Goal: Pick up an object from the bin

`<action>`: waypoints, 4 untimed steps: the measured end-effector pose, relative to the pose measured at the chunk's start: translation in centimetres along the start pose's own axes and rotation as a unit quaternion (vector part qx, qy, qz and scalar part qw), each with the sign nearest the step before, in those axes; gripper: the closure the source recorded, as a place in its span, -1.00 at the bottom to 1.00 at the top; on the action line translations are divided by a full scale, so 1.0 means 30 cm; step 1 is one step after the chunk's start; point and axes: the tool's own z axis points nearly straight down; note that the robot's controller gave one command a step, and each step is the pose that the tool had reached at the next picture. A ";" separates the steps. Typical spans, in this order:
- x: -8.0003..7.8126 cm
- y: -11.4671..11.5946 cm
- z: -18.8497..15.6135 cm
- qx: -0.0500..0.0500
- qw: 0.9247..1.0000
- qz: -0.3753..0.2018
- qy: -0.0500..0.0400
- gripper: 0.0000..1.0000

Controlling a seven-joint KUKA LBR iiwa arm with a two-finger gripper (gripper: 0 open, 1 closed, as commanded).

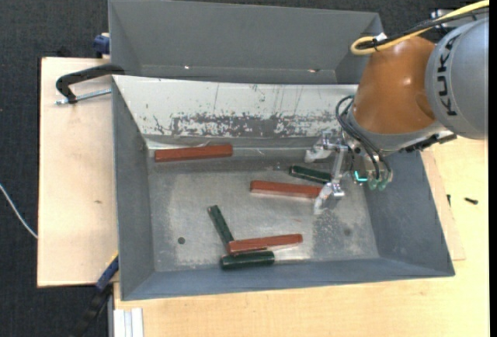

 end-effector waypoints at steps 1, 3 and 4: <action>-0.005 0.000 -0.013 0.000 1.000 -0.001 -0.003 -1.00; -0.043 0.024 0.154 0.001 1.000 -0.014 -0.016 1.00; -0.038 0.096 -0.354 0.001 0.999 -0.033 -0.008 1.00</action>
Offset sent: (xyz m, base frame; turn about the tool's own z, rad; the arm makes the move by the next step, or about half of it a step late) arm 0.0042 0.0072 -0.0578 -0.0294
